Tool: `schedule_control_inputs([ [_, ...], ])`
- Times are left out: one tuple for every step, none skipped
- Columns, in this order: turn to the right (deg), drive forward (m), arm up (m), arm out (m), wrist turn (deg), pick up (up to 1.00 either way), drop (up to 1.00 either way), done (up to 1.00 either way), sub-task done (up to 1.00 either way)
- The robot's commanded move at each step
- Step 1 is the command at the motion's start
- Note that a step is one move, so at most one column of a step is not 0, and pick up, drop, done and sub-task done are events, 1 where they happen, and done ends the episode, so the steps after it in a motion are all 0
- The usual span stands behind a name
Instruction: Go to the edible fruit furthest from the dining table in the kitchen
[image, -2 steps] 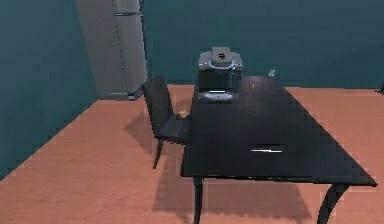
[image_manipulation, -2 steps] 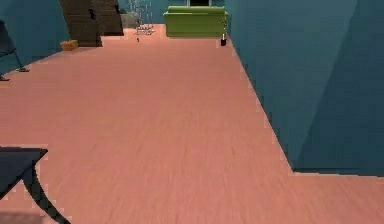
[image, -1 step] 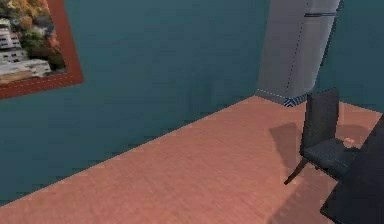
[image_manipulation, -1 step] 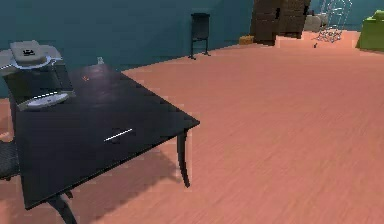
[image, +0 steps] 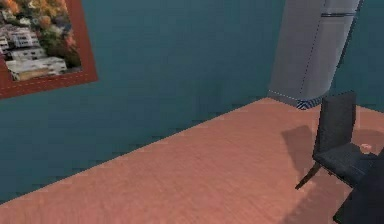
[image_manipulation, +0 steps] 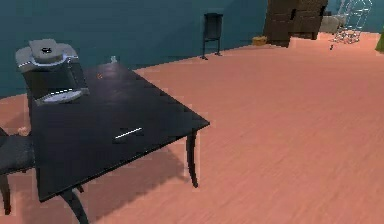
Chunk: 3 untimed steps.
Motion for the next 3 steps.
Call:
schedule_control_inputs([
  [0.0,0.5,0.0,0.0,0.0,0.0,0.0,0.0,0.0],
  [18.0,0.0,0.0,0.0,0.0,0.0,0.0,0.0,0.0],
  [0.0,0.5,0.0,0.0,0.0,0.0,0.0,0.0,0.0],
])
